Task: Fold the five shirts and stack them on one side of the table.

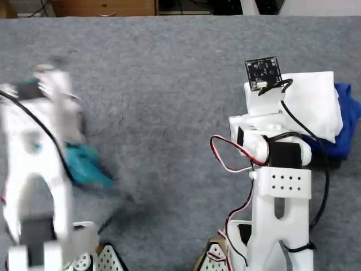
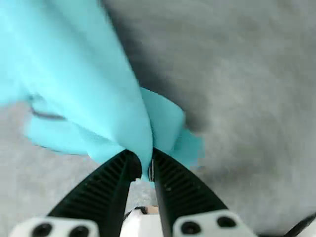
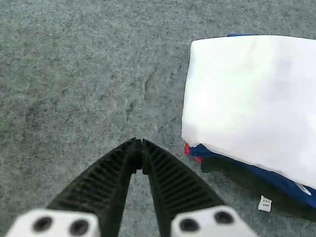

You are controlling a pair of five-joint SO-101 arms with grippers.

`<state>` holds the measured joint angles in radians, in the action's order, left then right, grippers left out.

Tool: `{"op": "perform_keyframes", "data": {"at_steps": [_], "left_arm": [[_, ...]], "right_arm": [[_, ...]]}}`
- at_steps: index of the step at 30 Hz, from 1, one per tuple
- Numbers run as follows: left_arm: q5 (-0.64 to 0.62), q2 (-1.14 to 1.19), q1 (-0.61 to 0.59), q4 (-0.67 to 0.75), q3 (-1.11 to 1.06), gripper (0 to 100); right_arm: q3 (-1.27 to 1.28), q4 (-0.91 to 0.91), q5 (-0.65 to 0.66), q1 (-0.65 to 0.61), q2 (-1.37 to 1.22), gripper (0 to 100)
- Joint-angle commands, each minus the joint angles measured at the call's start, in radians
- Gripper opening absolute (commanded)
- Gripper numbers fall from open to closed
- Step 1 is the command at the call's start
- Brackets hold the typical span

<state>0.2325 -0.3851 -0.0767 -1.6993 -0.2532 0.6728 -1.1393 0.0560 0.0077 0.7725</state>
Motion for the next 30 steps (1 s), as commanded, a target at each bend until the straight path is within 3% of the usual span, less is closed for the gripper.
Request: {"op": "perform_keyframes", "data": {"at_steps": [1,5,9,12,14,19,24,30], "left_arm": [[0.057,-0.415,0.370,0.055,-0.298,2],[0.118,-0.776,0.652,0.061,-0.494,2],[0.157,-1.023,0.675,0.055,-0.560,7],[0.153,-1.112,0.577,0.061,-0.569,20],[0.153,-1.125,0.493,0.066,-0.559,24],[0.157,-1.125,0.265,0.140,-0.557,24],[0.153,-1.125,0.055,0.153,-0.540,24],[0.153,-1.127,-0.278,0.196,-0.612,24]], "right_arm": [[-0.005,0.003,0.011,-0.010,0.001,0.2],[-0.012,0.006,0.012,-0.010,0.001,0.2],[-0.071,0.003,0.037,-0.012,-0.002,0.2],[-0.125,-0.005,0.107,-0.051,-0.010,2.1],[-0.166,-0.034,0.137,-0.099,-0.044,8.4],[-0.372,-0.152,0.138,-0.237,-0.259,22.1],[-0.704,-0.292,0.143,-0.410,-0.562,22.0],[-1.102,-0.454,0.155,-0.582,-0.997,22.1]]}}
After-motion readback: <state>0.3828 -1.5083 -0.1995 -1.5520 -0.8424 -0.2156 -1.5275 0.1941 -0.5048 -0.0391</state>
